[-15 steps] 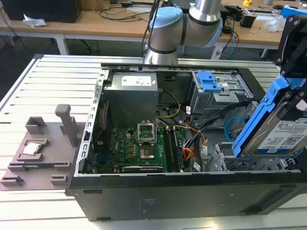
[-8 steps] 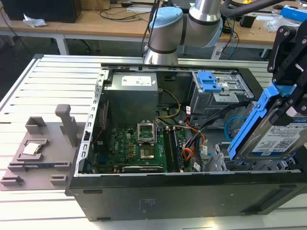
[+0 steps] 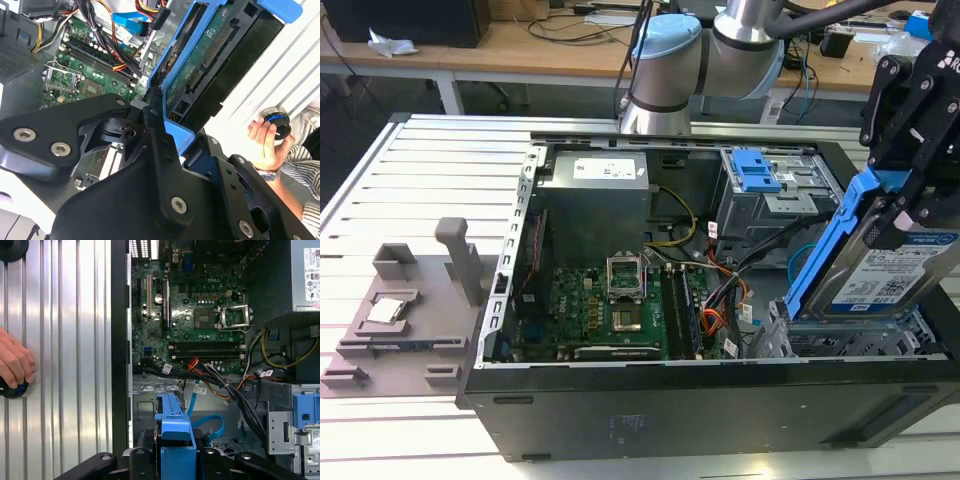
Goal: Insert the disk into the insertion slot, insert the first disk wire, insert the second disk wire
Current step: 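Insert the disk into the insertion slot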
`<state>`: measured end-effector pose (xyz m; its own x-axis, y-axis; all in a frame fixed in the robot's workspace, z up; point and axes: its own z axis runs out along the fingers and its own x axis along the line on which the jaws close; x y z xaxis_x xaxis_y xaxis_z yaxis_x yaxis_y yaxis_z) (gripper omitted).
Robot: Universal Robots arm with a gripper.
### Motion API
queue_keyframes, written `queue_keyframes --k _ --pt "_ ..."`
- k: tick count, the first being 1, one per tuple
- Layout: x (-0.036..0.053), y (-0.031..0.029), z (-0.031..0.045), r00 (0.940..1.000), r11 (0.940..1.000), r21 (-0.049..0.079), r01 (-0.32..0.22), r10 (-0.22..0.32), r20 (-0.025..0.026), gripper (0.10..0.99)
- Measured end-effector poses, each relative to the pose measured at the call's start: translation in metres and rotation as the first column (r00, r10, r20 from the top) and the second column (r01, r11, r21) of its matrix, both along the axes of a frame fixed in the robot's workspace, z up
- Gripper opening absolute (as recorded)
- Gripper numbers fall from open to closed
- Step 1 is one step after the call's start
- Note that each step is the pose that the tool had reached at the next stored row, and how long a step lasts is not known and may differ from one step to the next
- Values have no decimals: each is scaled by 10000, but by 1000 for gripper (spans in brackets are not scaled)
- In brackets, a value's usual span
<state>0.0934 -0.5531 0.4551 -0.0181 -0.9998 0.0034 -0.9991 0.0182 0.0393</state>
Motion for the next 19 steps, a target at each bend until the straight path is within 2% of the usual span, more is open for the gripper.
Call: queue_keyframes --k 6,11,13,17,19 --pt "0 56 -102 10000 10000 0 -2 2 1 369" --pt "0 63 -151 10000 10000 -1 -38 38 0 369" --pt "0 62 -223 10000 10000 2 -56 56 0 369" --pt "0 62 -311 10000 10000 0 -64 64 -1 369" --pt "0 62 -385 10000 10000 1 -69 69 -2 369"
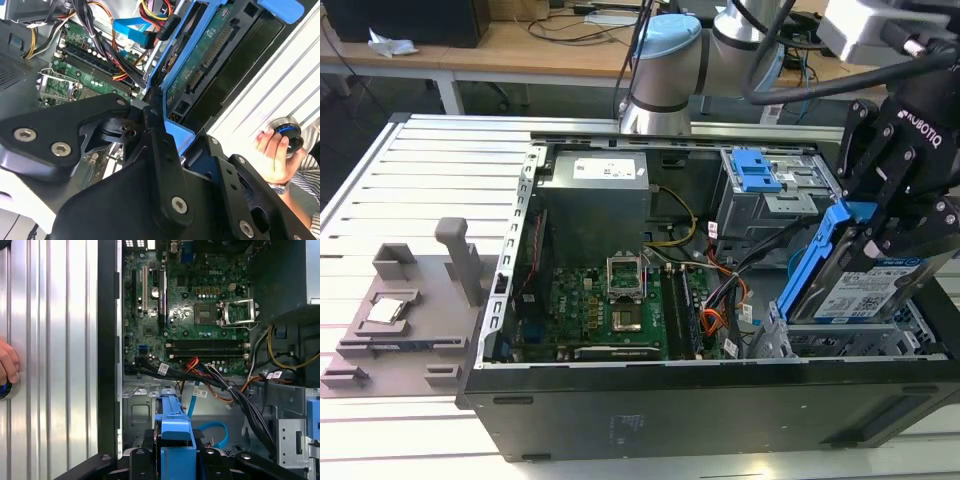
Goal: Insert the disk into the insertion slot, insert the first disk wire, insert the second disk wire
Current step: 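Insert the disk into the insertion slot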
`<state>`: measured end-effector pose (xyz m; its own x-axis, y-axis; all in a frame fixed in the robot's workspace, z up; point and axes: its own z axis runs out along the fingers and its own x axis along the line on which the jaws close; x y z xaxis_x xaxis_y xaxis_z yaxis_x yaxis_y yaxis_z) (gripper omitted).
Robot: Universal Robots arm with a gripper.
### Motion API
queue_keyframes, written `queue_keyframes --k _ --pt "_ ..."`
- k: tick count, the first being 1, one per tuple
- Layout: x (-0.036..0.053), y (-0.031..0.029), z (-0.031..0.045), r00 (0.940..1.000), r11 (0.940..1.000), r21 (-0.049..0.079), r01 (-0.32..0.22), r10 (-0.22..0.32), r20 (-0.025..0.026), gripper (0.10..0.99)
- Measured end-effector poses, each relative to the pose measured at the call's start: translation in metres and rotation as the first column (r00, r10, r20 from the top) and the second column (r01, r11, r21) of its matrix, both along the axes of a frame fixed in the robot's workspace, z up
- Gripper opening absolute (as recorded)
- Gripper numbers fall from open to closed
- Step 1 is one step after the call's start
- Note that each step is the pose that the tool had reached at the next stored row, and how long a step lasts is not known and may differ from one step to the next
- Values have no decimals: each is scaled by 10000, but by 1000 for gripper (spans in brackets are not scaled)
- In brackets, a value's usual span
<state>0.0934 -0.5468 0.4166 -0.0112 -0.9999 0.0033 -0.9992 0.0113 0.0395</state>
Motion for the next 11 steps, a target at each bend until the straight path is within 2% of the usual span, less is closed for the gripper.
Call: queue_keyframes --k 6,11 --pt "0 0 -183 10000 10000 0 -8 8 -6 369" --pt "0 0 -296 10000 10000 1 -14 14 -13 369"
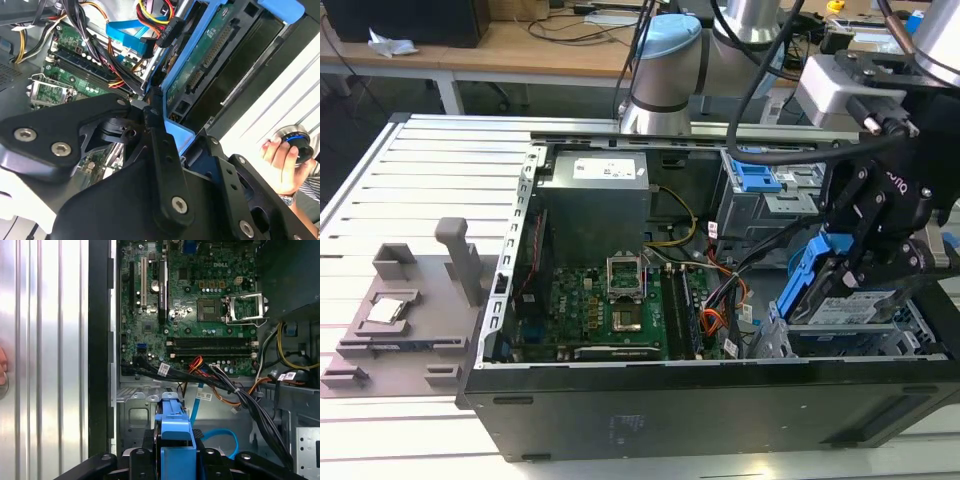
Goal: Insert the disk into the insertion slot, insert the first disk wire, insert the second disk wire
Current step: 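Insert the disk into the insertion slot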
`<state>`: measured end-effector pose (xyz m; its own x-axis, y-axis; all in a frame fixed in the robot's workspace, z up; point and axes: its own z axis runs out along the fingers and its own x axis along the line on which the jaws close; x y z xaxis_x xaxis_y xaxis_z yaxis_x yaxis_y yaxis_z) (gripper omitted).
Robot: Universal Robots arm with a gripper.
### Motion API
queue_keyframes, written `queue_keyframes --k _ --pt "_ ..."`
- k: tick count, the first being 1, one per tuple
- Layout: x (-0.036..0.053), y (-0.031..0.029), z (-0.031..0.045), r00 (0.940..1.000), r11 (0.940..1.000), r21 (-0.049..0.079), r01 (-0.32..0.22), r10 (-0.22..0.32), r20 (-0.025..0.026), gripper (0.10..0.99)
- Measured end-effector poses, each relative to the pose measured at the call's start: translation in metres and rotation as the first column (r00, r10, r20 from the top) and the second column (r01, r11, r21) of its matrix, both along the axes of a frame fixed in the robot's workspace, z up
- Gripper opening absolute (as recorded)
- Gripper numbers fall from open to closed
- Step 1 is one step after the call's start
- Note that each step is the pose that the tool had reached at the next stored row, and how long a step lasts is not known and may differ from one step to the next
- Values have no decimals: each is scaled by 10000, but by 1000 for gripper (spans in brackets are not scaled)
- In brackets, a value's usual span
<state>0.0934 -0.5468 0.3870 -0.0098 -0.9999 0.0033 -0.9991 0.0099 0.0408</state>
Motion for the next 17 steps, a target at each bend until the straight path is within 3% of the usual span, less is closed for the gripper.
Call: queue_keyframes --k 6,7,8,11,12,15,16,17 --pt "0 -1 -5 10000 10000 -4 0 0 -2 369" --pt "0 0 -6 10000 10000 -1 1 -1 -1 376" --pt "0 0 -7 10000 10000 -2 0 0 1 439" --pt "0 0 -9 10000 10000 -2 0 0 0 439" --pt "0 0 -10 10000 10000 -2 0 0 0 427" --pt "0 0 -12 10000 10000 -1 0 0 0 235" --pt "0 0 -12 10000 10000 -2 0 0 0 235" --pt "0 0 -13 10000 10000 -1 0 0 0 176"
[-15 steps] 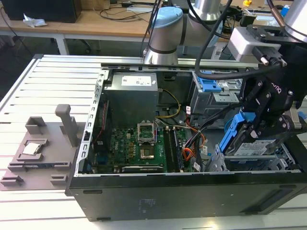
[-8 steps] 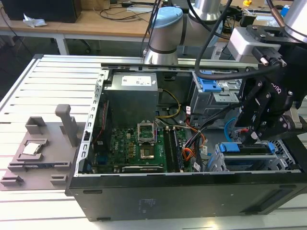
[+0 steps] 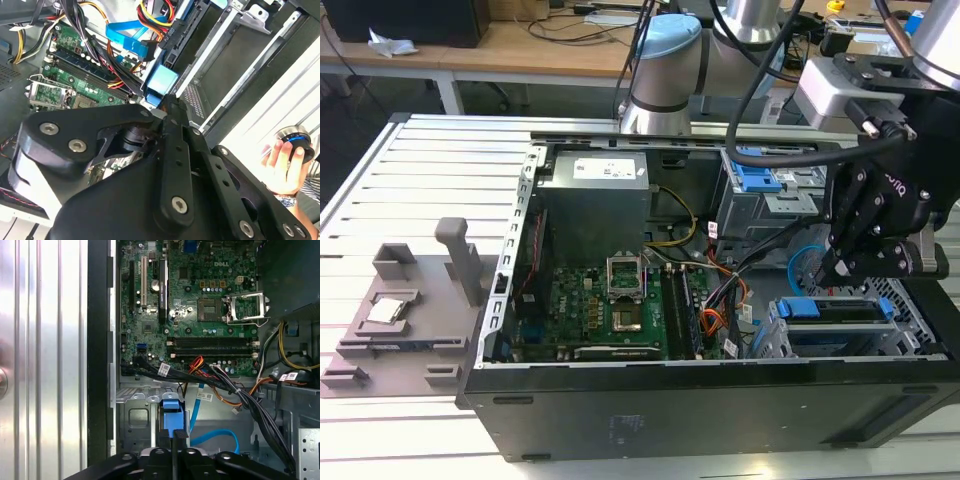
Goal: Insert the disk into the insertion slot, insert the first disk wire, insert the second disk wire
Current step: 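Insert the disk into the insertion slot, then insert the first disk wire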
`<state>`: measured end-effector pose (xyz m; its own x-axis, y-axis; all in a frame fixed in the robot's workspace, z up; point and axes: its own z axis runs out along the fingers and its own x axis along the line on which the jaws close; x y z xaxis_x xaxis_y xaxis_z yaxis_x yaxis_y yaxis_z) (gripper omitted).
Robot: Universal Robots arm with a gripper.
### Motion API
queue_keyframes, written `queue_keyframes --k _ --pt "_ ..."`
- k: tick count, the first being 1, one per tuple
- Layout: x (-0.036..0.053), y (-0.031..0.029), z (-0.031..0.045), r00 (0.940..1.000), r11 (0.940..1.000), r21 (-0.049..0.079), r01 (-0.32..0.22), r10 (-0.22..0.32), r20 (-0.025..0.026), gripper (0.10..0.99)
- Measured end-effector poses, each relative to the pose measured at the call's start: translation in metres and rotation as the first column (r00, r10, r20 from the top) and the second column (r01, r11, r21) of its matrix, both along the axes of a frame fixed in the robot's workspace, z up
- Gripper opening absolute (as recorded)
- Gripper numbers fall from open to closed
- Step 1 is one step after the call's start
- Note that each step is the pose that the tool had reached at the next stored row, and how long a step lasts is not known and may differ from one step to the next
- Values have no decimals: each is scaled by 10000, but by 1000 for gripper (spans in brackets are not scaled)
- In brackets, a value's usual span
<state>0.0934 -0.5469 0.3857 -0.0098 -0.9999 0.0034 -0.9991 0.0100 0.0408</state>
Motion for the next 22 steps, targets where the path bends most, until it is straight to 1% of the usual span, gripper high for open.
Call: queue_keyframes --k 1,2,16,17,18,22 --pt "0 0 -1 10000 10000 0 0 0 0 118" --pt "0 0 -1 10000 10000 -1 0 0 -1 106" --pt "0 0 -8 10000 10000 0 0 0 0 106" --pt "23 0 -9 10000 10000 2 -2 2 0 106" --pt "97 8 -9 10000 10000 -2 -1 1 -5 106" --pt "277 42 -10 10000 10000 -22 0 0 -23 106"
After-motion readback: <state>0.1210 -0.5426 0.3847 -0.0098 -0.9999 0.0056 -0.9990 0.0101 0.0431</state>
